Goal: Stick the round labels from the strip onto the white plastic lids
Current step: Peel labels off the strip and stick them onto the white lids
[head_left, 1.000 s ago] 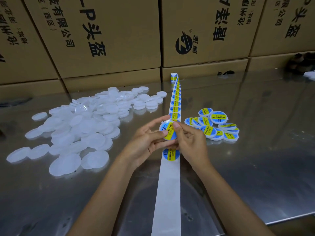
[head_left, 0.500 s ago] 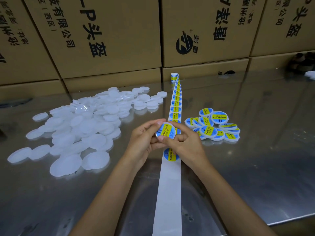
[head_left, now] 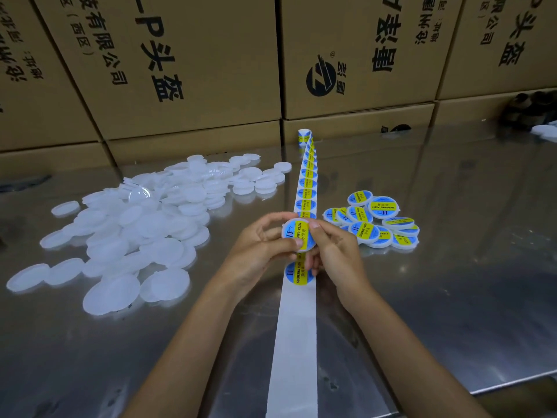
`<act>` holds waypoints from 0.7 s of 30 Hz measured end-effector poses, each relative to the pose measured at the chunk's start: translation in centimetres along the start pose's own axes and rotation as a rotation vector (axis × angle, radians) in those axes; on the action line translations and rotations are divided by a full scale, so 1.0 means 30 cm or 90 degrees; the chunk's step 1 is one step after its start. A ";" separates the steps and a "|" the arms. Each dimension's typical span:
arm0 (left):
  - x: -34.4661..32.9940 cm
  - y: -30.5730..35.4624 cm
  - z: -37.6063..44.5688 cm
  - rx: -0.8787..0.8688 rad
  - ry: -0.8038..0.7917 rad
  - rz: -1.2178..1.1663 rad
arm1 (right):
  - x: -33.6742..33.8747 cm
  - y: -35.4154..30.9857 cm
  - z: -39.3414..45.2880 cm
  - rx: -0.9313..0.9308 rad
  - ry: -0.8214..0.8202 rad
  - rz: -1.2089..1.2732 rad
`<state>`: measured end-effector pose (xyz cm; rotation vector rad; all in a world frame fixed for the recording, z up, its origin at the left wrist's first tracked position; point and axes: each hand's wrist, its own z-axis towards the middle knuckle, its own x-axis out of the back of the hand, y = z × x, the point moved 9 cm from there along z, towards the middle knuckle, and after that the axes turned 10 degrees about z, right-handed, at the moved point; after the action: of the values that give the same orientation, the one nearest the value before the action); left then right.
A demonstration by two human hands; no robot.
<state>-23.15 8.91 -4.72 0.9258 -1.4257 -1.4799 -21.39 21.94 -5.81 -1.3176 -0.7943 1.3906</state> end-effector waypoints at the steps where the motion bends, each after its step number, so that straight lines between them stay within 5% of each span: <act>1: 0.000 -0.003 0.000 0.000 0.010 0.013 | 0.002 0.011 0.002 -0.024 0.002 0.015; 5: 0.013 -0.021 -0.001 0.005 0.085 0.029 | -0.019 0.034 0.001 -0.098 -0.026 0.072; 12: 0.099 -0.019 -0.016 0.001 0.223 -0.001 | -0.058 0.009 -0.023 -0.052 -0.107 0.000; 21: 0.021 -0.018 0.001 -0.001 0.049 -0.019 | 0.007 0.005 -0.005 0.001 0.001 0.015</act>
<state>-23.46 8.34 -5.23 0.9961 -1.3612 -1.4511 -21.24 22.06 -6.05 -1.3297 -0.7783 1.4078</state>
